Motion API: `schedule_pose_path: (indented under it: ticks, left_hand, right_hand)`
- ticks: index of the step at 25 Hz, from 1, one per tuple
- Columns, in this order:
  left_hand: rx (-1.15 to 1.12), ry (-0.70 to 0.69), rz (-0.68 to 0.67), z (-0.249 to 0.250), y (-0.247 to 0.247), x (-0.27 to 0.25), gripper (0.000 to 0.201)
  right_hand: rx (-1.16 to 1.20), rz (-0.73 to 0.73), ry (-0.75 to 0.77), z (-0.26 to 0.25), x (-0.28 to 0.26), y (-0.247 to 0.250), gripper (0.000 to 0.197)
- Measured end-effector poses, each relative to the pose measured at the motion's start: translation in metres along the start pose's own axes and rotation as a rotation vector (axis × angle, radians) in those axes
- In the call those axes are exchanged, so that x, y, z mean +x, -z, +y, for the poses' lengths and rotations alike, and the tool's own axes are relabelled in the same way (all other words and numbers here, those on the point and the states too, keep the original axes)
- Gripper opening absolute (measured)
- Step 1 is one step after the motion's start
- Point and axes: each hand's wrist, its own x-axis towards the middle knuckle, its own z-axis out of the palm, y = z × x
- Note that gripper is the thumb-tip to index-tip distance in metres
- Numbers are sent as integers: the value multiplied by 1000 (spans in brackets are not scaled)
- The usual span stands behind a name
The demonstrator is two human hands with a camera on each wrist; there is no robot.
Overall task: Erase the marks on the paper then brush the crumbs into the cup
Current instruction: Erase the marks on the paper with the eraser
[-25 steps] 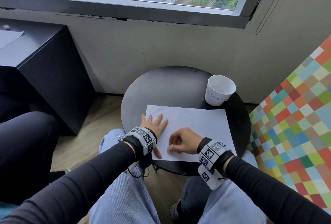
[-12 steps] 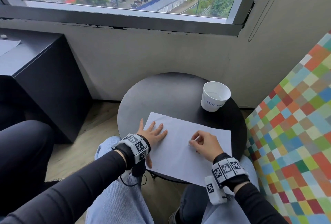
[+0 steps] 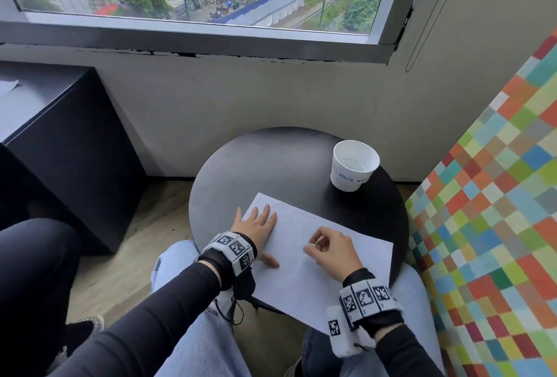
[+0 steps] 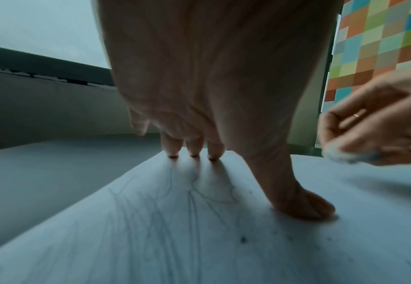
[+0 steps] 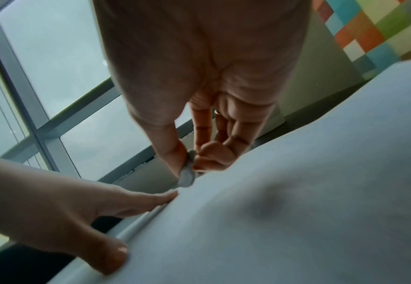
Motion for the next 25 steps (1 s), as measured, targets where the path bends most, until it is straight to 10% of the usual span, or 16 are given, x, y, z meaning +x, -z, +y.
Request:
schedule_pose_path:
  ticks: [13, 17, 21, 25]
  left_hand:
    - [145, 29, -21, 6, 6, 1, 118]
    - [170, 39, -19, 8, 5, 1, 116]
    - [196, 47, -19, 9, 7, 1, 118]
    - [187, 61, -20, 11, 7, 1, 118]
  right_hand:
    - [-185, -242, 141, -34, 19, -28, 9]
    - [-242, -58, 79, -32, 38, -21, 9]
    - [-304, -332, 127, -40, 25, -22, 10]
    - [-318, -194, 82, -38, 47, -13, 5]
